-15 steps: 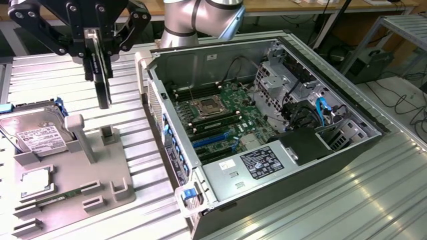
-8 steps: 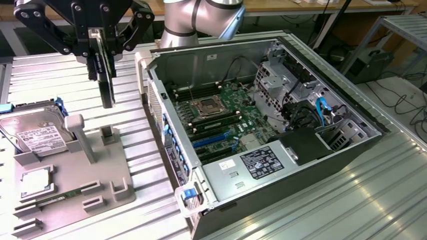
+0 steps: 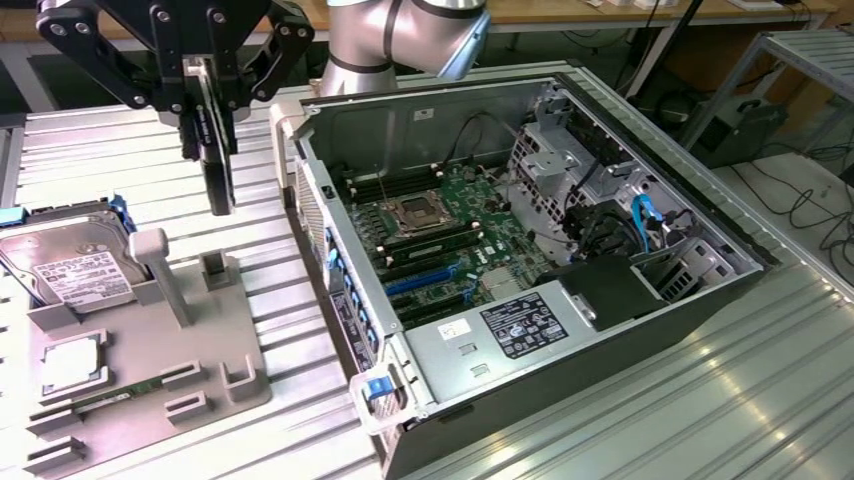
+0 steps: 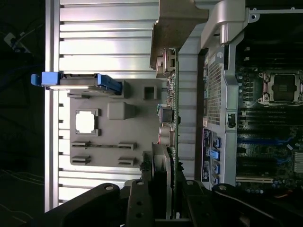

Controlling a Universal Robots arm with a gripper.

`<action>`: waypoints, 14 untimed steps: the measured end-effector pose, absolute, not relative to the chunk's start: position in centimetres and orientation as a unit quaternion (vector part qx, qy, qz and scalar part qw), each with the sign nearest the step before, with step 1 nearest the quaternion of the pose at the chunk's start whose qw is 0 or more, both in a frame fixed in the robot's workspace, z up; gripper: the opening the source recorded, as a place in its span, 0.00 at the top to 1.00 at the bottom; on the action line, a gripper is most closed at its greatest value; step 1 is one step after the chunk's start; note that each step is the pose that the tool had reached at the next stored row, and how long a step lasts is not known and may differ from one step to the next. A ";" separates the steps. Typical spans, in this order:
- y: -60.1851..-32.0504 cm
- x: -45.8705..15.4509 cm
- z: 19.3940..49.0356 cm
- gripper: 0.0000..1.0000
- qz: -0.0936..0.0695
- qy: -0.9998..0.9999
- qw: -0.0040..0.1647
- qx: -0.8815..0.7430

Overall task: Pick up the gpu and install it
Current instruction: 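Pick up the gpu and move the gpu toward the slot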

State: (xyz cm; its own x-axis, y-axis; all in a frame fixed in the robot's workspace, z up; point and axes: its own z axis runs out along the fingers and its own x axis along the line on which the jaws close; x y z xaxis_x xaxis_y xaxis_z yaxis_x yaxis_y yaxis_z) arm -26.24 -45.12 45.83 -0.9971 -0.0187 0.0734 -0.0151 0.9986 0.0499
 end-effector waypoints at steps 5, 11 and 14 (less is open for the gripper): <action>-45.1 -26.0 45.8 0.72 -0.025 -0.999 0.037 0.008; -45.1 -25.7 45.8 0.72 -0.025 -0.999 0.037 0.008; -45.1 -25.5 45.8 0.72 -0.025 -0.999 0.037 0.008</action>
State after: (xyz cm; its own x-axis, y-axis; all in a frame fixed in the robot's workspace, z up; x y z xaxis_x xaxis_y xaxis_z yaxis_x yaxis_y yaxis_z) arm -25.50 -45.12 45.83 -0.9971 -0.0187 0.0734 -0.0150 0.9986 0.0499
